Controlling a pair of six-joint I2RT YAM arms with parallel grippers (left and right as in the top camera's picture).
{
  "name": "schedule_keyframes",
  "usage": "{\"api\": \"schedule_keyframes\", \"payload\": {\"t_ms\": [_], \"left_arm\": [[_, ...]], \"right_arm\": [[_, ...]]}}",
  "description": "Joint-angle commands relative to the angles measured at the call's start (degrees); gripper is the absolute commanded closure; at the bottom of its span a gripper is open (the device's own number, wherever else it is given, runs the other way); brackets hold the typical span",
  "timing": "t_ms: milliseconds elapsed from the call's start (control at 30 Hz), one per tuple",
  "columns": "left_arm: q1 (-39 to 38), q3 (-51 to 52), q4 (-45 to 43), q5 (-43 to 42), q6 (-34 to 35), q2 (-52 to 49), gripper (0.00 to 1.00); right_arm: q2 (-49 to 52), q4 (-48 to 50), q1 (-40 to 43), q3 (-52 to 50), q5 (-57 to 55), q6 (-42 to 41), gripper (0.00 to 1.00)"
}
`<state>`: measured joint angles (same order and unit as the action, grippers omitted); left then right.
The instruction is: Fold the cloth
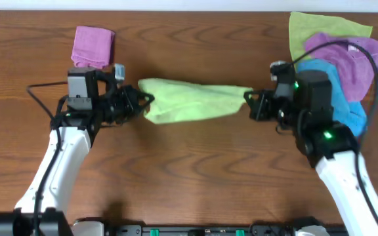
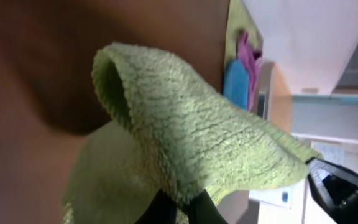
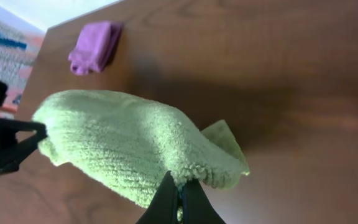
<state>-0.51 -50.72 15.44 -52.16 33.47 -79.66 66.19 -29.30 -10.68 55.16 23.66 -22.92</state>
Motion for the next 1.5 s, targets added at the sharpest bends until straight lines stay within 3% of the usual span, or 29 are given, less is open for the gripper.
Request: {"api": "schedule_keyframes", "payload": {"t_ms": [0,267,500,733,1067,1100,1133,1167,1267,1333,1467], "left_arm": [[0.5,-1.2,5.0,-0.9,-5.6,4.1,0.94],[0.1,-1.2,16.5,-0.5,-5.6,12.0,0.94],[-3.1,-1.2,22.1,7.8,-4.5,12.5,0.94],[-4.0,-1.2,17.8,16.4,-4.3,6.4,0.94],[-4.0,-1.2,-1.4,21.0,-3.6,-10.2,0.94],[-4.0,-1.2,-2.9,21.3,-3.7,-11.2,0.93],[-4.0,-1.2,-4.3,21.5,-3.7,-12.2,0.85],[-3.9,-1.2,-5.4,21.5,-3.7,-12.9,0.70],[-3.9,-1.2,-7.4,22.1,-3.6,-13.2,0.28],[-3.8,-1.4,-7.8,22.6,-3.6,-12.7,0.02],[-2.4,-1.7,-7.7,22.5,-3.6,-11.6,0.05]], "right_arm": [[-6.5,-4.9,-0.3,1.2,0.5,0.6,0.99],[-14.9,-13.7,-2.9,1.4,-1.2,-5.7,0.99],[-4.9,-11.7,-3.7,1.4,-1.8,-5.7,0.99],[7.9,0.1,-3.7,1.4,-3.8,-5.1,0.99],[22.9,21.4,-3.7,1.4,-8.7,-5.1,0.99],[24.2,23.9,-3.7,1.4,-9.3,-5.1,0.95],[25.2,25.9,-3.7,1.4,-9.3,-5.1,0.76],[25.9,27.7,-3.7,1.4,-9.3,-5.1,0.64],[25.4,29.1,-3.7,1.5,-8.6,-5.2,0.42],[24.4,28.8,-3.7,1.5,-7.5,-5.2,0.40],[22.0,27.7,-3.7,1.5,-1.3,-5.7,0.39]]}}
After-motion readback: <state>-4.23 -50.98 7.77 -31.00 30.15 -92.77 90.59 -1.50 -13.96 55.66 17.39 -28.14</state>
